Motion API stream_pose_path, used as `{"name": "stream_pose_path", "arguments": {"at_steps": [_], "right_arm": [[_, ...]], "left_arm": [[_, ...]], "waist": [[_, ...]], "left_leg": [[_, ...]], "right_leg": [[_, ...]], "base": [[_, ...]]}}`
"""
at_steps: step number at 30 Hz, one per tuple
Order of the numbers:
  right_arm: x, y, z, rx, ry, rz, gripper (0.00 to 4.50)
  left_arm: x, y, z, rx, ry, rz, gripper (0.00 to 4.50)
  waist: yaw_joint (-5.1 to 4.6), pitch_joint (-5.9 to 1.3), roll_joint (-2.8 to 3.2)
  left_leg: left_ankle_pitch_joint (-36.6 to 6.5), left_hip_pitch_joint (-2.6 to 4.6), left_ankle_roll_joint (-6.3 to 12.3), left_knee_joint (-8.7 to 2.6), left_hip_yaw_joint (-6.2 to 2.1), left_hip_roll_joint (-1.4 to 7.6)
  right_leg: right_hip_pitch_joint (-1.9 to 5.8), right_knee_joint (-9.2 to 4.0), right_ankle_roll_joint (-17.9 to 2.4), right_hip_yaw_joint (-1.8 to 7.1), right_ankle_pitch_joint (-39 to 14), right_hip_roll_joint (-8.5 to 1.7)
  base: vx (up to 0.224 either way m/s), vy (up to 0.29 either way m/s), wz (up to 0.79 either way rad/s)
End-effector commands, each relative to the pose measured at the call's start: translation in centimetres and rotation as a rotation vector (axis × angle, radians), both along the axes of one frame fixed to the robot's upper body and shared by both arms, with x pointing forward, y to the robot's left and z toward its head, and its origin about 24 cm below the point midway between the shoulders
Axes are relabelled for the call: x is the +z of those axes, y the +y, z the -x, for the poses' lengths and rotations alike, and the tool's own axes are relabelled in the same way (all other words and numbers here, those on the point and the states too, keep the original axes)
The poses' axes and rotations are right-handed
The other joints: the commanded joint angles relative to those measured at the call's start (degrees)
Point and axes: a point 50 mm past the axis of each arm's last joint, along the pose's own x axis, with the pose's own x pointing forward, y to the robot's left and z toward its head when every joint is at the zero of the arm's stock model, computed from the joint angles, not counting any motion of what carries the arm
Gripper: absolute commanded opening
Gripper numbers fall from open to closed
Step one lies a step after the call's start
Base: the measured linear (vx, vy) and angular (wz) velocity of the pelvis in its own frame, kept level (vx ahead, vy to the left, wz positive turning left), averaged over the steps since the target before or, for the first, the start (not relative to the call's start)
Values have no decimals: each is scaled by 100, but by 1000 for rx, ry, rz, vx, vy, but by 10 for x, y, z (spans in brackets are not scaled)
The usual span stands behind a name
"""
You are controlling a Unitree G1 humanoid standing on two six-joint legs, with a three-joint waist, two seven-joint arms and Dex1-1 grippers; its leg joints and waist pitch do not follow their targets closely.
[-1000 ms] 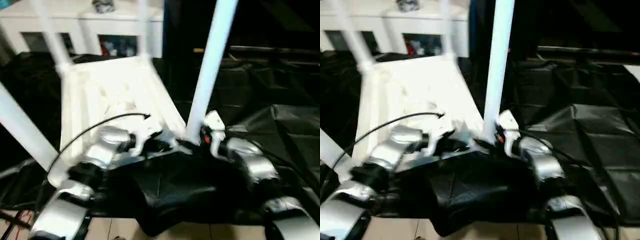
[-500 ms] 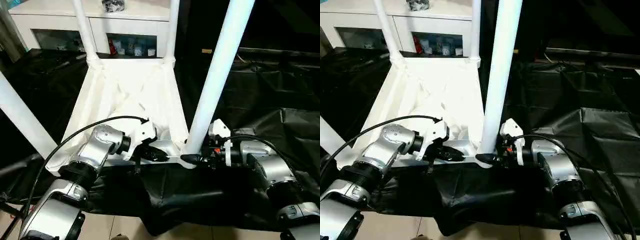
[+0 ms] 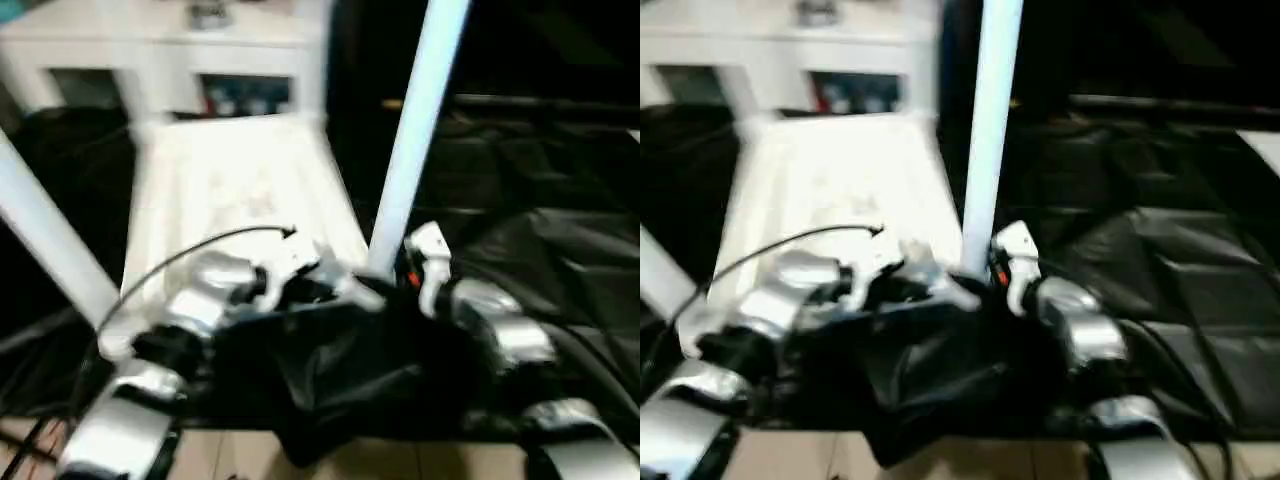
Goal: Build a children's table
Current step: Rotate leg to tighten
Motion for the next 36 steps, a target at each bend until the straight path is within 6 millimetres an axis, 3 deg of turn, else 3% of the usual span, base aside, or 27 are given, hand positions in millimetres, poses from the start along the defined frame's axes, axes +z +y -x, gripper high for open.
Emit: {"name": "stream_pose_path", "arguments": {"at_steps": [1, 2, 4, 6, 11, 13, 15, 19, 23, 28, 36], "right_arm": [[-27, 19, 9, -38, 113, 74, 260], [-27, 25, 8, -49, 107, 73, 260], [-26, 35, 9, -20, 105, 40, 316], [-26, 40, 9, -5, 115, 18, 336], [-22, 35, 8, 31, 77, 35, 381], [-18, 31, 7, 57, 45, 37, 381], [-9, 21, 12, 191, -19, 17, 381], [-3, 9, 20, 330, -32, -16, 381], [1, -5, 36, 512, 33, -45, 381], [0, -11, 49, 630, 99, -44, 381], [0, -7, 48, 637, 107, -52, 315]], "left_arm": [[8, -38, 7, -107, -11, 59, 0], [8, -42, 7, -101, -10, 67, 0], [8, -48, 9, -100, -9, 74, 0], [8, -49, 10, -100, -7, 80, 0], [7, -42, 9, -92, -7, 71, 0], [7, -37, 8, -94, -7, 67, 0], [8, -26, 9, -129, 0, 61, 0], [9, -15, 9, -165, 10, 48, 0], [11, -1, 7, -194, 25, 33, 0], [12, 6, 6, -207, 25, 17, 0], [13, 9, 4, -215, 23, 14, 0]], "waist": [[6, -273, -4], [-9, -280, -3], [-18, -287, -2], [-27, -285, 10], [-20, -299, 5], [-18, -300, -3], [-2, -312, -7], [92, -334, -7], [186, -330, 0], [259, -319, -5], [275, -334, -11]], "left_leg": [[-1715, -21, -9, -427, 18, -9], [-1705, -31, 19, -425, 15, -9], [-1700, -27, 57, -420, 24, -1], [-1677, -38, 88, -424, 24, 2], [-1539, -46, 174, -409, 37, 8], [-1517, -53, 201, -406, 42, 7], [-1470, -51, 252, -389, 48, 8], [-1109, -52, 470, -355, 68, 22], [-993, -39, 562, -342, 84, 42], [-1140, -22, 422, -363, 81, 48], [-1047, -30, 327, -359, 76, 39]], "right_leg": [[221, -565, -918, 192, -2272, -233], [231, -556, -951, 189, -2208, -232], [226, -546, -1013, 194, -2034, -224], [234, -531, -1086, 192, -1876, -215], [258, -491, -1216, 203, -1488, -219], [263, -491, -1236, 202, -1429, -218], [273, -486, -1260, 201, -1351, -221], [305, -413, -1449, 207, -635, -208], [320, -381, -1556, 196, -429, -194], [306, -410, -1486, 197, -780, -212], [310, -397, -1447, 195, -764, -225]], "base": [[0, 0, 0], [0, 0, 0], [0, 0, 0], [0, 0, 0], [0, 0, 0], [0, 0, 0], [0, 0, 0], [0, 0, 0], [0, 0, 0], [0, 0, 0], [0, 0, 0]]}}
